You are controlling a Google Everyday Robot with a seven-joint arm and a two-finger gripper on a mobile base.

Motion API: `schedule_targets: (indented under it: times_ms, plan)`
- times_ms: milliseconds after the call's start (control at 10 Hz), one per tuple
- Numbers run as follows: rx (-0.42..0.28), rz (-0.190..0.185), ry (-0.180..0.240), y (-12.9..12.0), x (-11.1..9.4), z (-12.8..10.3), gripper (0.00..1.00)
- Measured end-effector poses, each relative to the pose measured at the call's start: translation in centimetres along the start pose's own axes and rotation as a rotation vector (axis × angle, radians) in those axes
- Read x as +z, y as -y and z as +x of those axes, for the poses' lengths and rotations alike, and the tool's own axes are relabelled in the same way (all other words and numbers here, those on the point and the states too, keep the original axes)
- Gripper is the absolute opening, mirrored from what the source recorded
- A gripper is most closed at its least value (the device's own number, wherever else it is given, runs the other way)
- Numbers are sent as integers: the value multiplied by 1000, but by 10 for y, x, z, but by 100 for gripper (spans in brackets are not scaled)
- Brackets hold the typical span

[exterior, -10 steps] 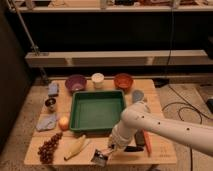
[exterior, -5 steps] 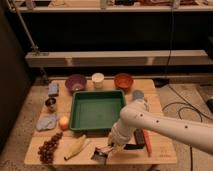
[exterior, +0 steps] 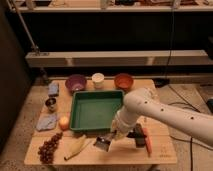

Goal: Place brush in table surface

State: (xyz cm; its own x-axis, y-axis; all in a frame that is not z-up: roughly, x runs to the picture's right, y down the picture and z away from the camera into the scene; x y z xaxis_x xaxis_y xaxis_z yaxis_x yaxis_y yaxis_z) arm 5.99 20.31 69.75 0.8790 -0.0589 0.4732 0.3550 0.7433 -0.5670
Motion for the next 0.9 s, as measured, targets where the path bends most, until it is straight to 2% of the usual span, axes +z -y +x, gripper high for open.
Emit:
schedule_targets:
  times_ms: [100, 600, 800, 900]
  plan:
    - [25, 11, -3, -1, -7, 9, 34]
    - [235, 83, -32, -18, -46, 105, 34]
    - [317, 115, -58, -20, -63, 147, 34]
    - [380, 140, -92, -21, -71, 171, 34]
